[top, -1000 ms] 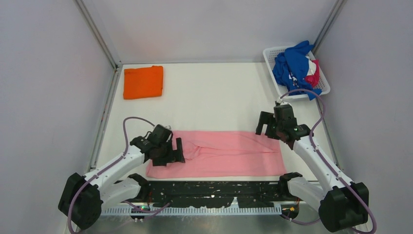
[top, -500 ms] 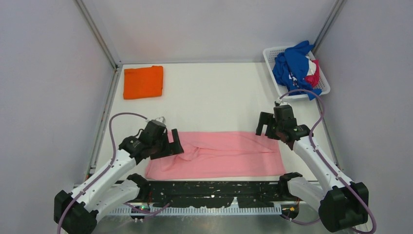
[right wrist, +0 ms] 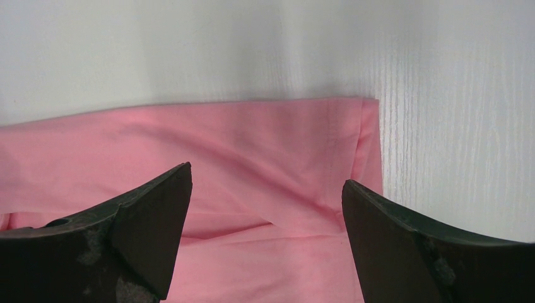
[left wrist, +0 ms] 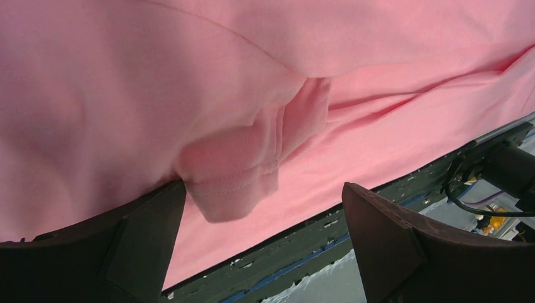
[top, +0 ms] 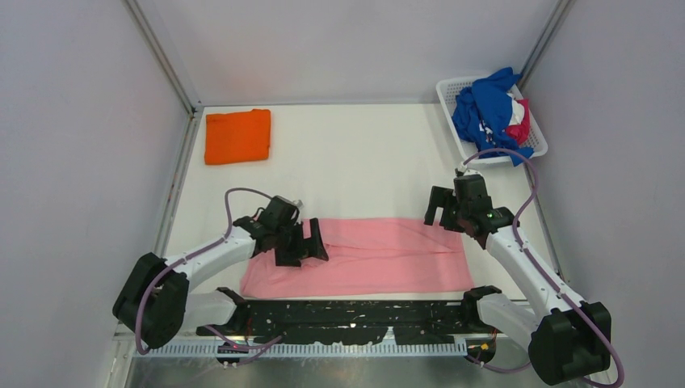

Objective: Fold and stack the t-shirts
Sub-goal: Fold the other side of the tshirt into a rectangle, then rotate the tshirt 85 degrees

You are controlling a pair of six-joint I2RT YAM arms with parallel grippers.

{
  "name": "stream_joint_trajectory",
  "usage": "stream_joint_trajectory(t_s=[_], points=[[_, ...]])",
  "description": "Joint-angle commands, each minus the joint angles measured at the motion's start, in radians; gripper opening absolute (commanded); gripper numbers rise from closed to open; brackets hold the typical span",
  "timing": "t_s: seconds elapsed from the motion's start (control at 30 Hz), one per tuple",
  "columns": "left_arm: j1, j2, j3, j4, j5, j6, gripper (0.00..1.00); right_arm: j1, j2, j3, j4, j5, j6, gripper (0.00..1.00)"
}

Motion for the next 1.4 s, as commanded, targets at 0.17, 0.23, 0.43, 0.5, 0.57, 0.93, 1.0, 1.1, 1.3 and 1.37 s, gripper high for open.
stream_joint_trajectory(t_s=[0.17, 0.23, 0.43, 0.5, 0.57, 0.93, 1.0, 1.1, 1.3, 1.37], points=[[-0.012, 0.002, -0.009, -0.063, -0.068, 0.034, 1.0, -0.001, -0.011, 0.002, 0.029, 0.008, -0.012, 0.95], [-0.011, -0.029, 0.022, -0.112, -0.099, 0.032, 1.0, -0.002, -0.01, 0.004, 0.03, -0.003, -0.015, 0.96], [-0.007, -0.251, -0.015, -0.089, -0.166, -0.057, 1.0, -0.002, -0.005, -0.014, 0.1, -0.172, -0.052, 0.95], [0.016, -0.324, -0.065, -0.06, -0.167, -0.084, 1.0, 0.001, 0.007, -0.025, 0.134, -0.247, -0.055, 0.96], [0.046, -0.374, -0.106, -0.048, -0.149, -0.119, 1.0, 0.009, 0.021, -0.031, 0.163, -0.301, -0.056, 0.95], [0.168, -0.165, -0.295, 0.329, -0.095, -0.312, 1.0, 0.07, 0.114, -0.047, 0.25, -0.36, -0.041, 0.95], [0.242, -0.042, -0.254, 0.389, -0.09, -0.3, 1.0, 0.068, 0.133, -0.046, 0.264, -0.369, -0.041, 0.96], [0.306, 0.207, -0.075, 0.416, -0.09, -0.275, 1.0, 0.07, 0.157, -0.036, 0.282, -0.364, -0.045, 0.95], [0.335, 0.723, 0.621, 0.187, -0.002, -0.202, 1.0, 0.071, 0.246, -0.006, 0.305, -0.38, -0.061, 0.96], [0.333, 0.888, 0.895, 0.079, 0.023, -0.196, 1.0, 0.079, 0.282, 0.002, 0.311, -0.388, -0.069, 0.95]])
